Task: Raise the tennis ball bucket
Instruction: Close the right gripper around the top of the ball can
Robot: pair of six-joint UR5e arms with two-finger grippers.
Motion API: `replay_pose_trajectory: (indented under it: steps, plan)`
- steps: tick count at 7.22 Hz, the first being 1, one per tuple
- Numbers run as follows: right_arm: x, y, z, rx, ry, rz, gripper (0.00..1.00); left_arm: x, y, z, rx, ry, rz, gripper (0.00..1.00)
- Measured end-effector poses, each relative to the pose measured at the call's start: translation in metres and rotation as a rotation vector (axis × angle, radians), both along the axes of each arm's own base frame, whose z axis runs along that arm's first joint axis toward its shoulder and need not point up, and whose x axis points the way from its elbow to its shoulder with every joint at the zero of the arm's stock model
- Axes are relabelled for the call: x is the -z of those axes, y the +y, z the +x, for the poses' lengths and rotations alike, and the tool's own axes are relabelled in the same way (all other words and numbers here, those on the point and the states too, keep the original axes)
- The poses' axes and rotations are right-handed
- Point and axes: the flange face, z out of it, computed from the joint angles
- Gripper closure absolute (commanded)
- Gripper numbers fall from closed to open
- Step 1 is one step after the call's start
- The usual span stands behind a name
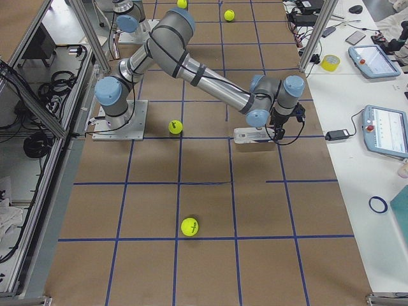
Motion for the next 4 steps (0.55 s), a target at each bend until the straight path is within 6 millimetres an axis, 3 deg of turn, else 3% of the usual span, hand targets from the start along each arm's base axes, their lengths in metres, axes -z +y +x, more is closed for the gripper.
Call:
replay_pose_trajectory:
  steps: [3,4]
  plan:
    - [0.015,-0.004,-0.004,-0.014,-0.002,-0.020,0.00,0.000,0.000,0.000,-0.001,0.001,0.000,0.00]
    - [0.019,-0.005,-0.005,-0.017,-0.002,-0.023,0.09,0.000,-0.001,0.000,0.000,0.001,0.000,0.00]
